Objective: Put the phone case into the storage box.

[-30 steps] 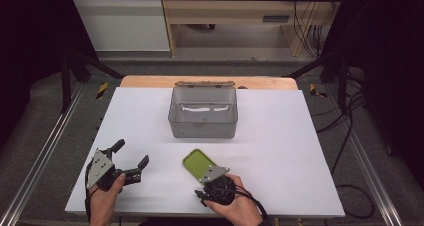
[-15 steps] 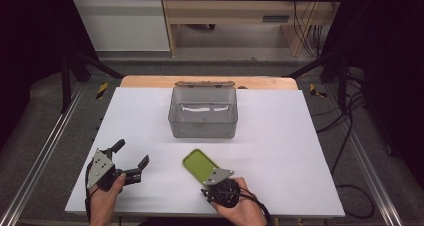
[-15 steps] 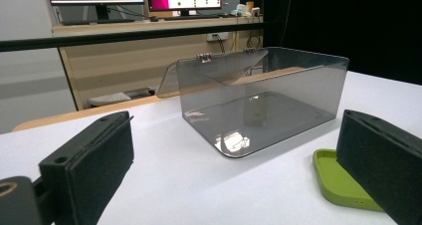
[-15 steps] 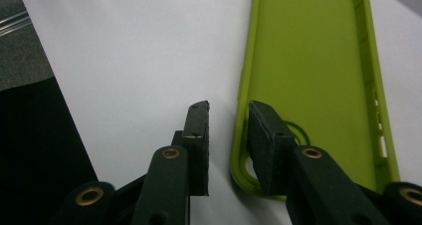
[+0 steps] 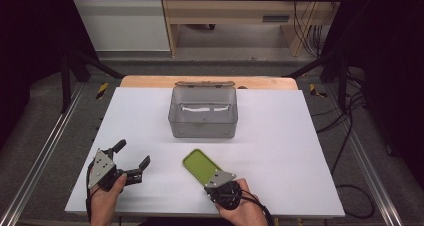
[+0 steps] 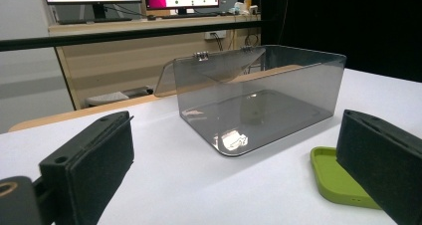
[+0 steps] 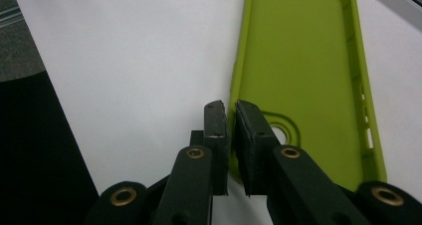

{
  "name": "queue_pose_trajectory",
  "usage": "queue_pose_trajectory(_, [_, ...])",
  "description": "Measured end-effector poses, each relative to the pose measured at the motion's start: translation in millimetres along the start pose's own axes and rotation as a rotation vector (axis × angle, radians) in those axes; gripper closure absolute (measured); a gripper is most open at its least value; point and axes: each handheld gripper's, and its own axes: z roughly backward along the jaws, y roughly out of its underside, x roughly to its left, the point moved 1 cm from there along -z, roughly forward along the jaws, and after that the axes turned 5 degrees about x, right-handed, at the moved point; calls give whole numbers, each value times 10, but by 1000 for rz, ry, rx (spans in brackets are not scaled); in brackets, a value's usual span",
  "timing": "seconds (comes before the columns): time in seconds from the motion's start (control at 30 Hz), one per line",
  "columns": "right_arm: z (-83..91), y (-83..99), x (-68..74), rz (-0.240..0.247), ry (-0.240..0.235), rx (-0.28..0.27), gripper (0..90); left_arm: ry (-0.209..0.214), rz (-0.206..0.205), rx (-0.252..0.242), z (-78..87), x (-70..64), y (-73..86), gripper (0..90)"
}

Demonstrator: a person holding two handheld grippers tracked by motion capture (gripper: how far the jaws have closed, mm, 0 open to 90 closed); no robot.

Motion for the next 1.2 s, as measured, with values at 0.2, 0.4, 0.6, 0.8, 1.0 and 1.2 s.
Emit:
queue_pose_trajectory(0.2, [-1,1,-10,-3,-6,-4,845,0,0,-1,1,0,0,15])
queue_pose_trajectory(0.4, [-1,-2,-55,-47,-54,-1,866,1,-1,-2,1,-1,-1,15])
queue_pose_trajectory(0.6, [22,-57,-127,-44,-85,11,878,4,0,-5,5,-8,-7,18])
queue_pose_trajectory(0.8, [178,-232,-246,-36,-127,10,878,19,-37,6,-10,-96,-31,19])
queue_pose_trajectory(1.0, [371,-510,-385,7,-164,35,878,53,-118,36,-45,-266,-55,24])
queue_pose_trajectory(1.2, [477,-773,-493,29,-179,64,878,60,-207,38,-66,-457,-107,45])
